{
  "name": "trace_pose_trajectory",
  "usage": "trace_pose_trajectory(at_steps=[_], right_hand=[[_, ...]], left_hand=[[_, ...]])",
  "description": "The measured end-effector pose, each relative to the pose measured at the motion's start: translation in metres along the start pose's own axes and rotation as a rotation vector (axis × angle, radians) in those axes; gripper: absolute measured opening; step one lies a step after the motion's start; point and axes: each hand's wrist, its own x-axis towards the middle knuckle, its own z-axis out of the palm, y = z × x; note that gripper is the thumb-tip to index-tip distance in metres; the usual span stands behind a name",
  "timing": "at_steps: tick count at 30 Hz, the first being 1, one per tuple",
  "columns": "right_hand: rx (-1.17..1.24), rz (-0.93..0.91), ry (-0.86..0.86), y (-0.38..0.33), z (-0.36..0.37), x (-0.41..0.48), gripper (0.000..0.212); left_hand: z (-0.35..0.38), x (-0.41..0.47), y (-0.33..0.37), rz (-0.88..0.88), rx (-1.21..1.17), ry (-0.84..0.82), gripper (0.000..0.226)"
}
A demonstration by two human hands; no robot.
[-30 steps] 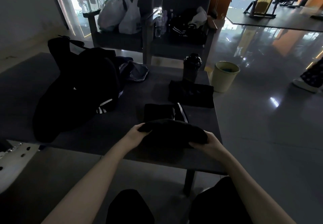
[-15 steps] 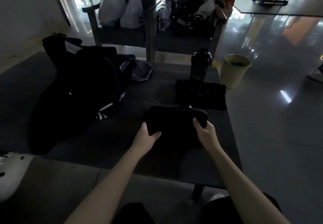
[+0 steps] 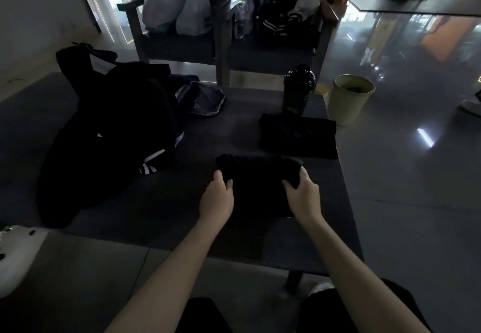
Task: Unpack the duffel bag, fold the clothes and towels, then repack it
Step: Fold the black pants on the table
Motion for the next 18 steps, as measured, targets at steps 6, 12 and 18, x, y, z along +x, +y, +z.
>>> trace_pose_trajectory(at_steps=[6, 12, 18], right_hand=[[-0.502, -0.302, 0.038, -0.007, 0.004, -0.001, 0.069], [-0.503, -0.145, -0.381, 0.014, 0.013, 0.007, 0.061], [-0.461, 0.042, -0.230, 0.005, 0.011, -0.008, 0.074]], left_hand=[[0.012, -0.001, 0.000, 0.384, 0.481, 0.271, 0.065], [0.023, 0.018, -0.007, 0.289, 0.487, -0.156, 0.058], [0.020, 0.003, 0.000, 0.030, 0.397, -0.016, 0.074]])
